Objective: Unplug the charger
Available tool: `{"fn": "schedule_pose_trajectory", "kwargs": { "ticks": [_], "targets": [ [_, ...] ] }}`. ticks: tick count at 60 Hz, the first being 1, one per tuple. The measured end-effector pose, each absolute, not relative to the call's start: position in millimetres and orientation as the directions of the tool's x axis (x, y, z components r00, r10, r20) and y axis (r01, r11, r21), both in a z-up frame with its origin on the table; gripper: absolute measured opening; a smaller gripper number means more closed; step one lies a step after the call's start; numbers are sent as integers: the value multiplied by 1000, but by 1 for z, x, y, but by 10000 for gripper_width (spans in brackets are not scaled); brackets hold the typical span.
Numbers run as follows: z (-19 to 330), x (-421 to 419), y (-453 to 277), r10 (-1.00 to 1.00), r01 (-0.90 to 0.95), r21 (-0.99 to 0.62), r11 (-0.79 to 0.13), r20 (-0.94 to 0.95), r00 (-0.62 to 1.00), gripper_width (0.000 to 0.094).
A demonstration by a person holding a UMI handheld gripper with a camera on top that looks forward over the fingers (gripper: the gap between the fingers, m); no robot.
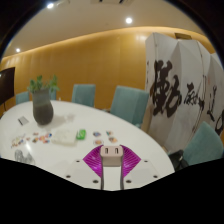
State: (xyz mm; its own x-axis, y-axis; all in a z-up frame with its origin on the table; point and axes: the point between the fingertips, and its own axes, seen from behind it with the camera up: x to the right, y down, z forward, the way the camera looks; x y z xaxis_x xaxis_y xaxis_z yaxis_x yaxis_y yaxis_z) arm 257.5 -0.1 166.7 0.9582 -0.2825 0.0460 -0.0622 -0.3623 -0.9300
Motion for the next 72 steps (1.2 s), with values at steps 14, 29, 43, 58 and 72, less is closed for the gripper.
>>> {"fn": "schedule_pose_trajectory", "kwargs": {
  "ticks": [14, 29, 43, 58, 72],
  "targets": [
    [4, 281, -54, -313, -178, -740, -649, 47, 949, 342],
    [43, 274, -71, -296, -134, -779, -612, 69, 953, 863],
    [121, 227, -150, -300, -106, -822, -560, 82, 951, 872],
    [183, 163, -271, -300, -85, -821, -564, 108, 948, 875],
    [205, 133, -342, -293, -66, -821, -566, 126, 948, 870]
  ]
}}
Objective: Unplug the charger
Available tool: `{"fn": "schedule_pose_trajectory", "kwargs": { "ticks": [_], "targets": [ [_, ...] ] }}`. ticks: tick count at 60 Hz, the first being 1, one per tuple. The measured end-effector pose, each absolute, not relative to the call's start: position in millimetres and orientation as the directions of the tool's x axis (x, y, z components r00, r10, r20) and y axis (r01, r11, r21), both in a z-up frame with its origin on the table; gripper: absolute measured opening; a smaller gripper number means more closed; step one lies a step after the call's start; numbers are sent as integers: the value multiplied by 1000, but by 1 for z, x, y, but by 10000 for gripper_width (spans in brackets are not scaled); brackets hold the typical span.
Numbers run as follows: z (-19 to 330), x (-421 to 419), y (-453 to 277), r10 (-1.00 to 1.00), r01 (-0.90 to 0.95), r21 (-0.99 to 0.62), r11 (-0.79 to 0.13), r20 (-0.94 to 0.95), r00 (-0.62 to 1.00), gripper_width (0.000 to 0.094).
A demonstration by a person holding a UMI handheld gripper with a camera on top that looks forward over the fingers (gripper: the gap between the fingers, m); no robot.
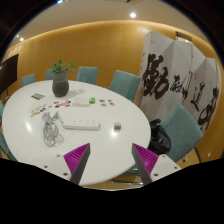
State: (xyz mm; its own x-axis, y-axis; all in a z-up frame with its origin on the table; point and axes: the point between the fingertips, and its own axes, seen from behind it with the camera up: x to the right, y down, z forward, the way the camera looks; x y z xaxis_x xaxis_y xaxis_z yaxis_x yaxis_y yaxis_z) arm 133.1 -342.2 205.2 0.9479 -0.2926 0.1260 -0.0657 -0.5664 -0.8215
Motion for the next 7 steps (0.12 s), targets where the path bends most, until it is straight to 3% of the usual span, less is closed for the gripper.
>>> {"fn": "schedule_pose_trajectory", "kwargs": {
  "ticks": [7],
  "targets": [
    [213, 123, -352, -283, -51, -828, -558, 132, 950, 867]
  ]
}}
